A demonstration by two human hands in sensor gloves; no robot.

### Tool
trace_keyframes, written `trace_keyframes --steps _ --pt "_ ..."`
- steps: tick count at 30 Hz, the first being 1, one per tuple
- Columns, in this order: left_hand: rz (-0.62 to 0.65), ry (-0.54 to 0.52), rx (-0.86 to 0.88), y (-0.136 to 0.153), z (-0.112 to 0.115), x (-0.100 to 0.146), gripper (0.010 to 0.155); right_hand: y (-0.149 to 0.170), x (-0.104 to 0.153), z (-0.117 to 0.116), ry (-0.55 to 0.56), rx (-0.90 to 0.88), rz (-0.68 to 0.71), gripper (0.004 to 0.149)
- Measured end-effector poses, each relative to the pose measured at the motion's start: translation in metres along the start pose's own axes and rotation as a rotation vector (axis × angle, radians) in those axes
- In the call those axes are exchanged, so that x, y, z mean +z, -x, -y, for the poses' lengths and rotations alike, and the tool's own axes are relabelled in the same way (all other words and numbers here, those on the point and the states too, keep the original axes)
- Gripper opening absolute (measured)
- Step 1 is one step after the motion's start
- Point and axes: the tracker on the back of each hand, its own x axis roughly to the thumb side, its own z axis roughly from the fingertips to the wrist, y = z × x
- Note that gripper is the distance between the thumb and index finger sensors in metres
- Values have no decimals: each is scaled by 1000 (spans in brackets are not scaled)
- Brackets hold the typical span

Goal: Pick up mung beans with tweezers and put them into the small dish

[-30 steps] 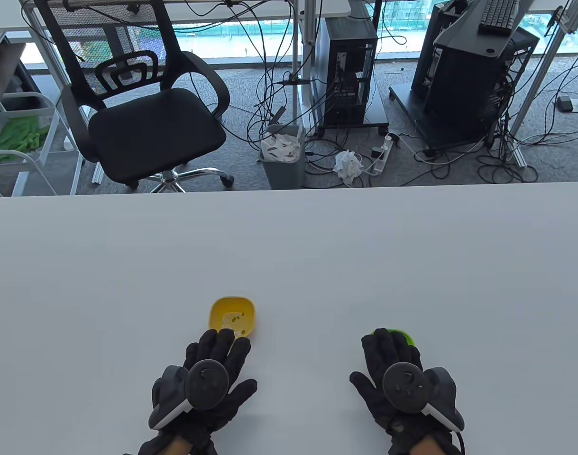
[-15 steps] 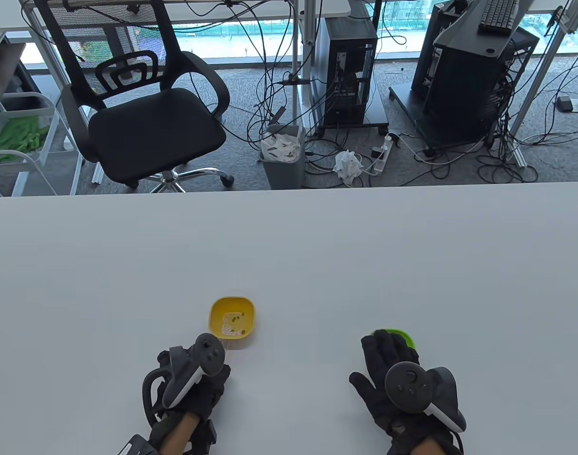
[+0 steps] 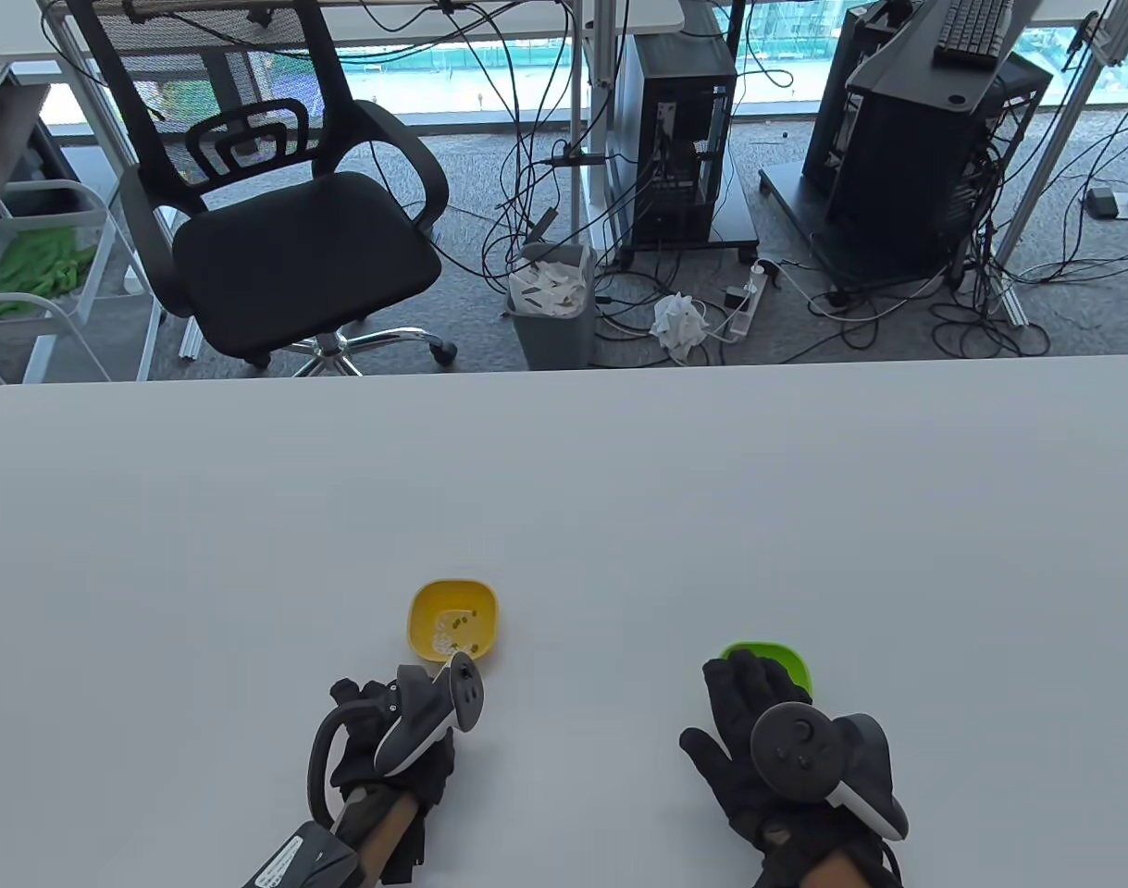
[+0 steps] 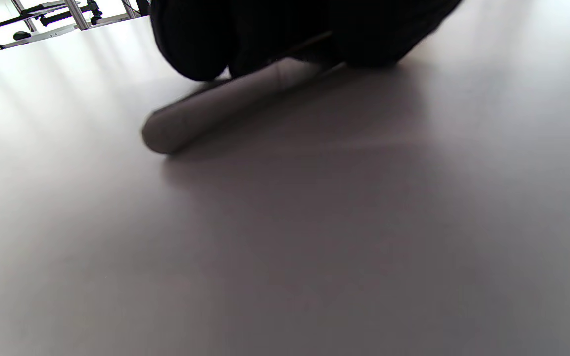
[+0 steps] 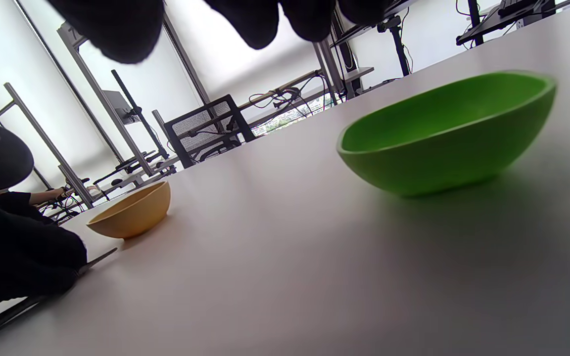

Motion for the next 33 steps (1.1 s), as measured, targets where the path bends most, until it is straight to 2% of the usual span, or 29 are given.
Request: trace_keyframes --steps 3,5,10,14,17,22,29,33 --pt "82 -5 65 5 -1 12 56 -4 0 -1 38 9 21 72" --pt "131 -60 159 11 -9 24 56 -14 1 -1 68 8 55 72" --pt "254 -194 466 17 -38 63 57 -61 5 -8 125 -29 164 72" --pt "358 -250 647 11 -54 88 57 -98 1 -24 95 -178 221 72" --pt "409 -271 800 11 -63 102 57 -111 -4 -31 79 -250 256 71" --pt "445 -214 973 9 -59 106 56 -119 -10 -34 144 -425 275 66" --pt "433 -174 1085 10 -49 99 56 -120 -12 -40 238 -408 258 59" --pt "436 -160 1046 14 -49 91 53 -111 -13 -32 207 -398 220 53"
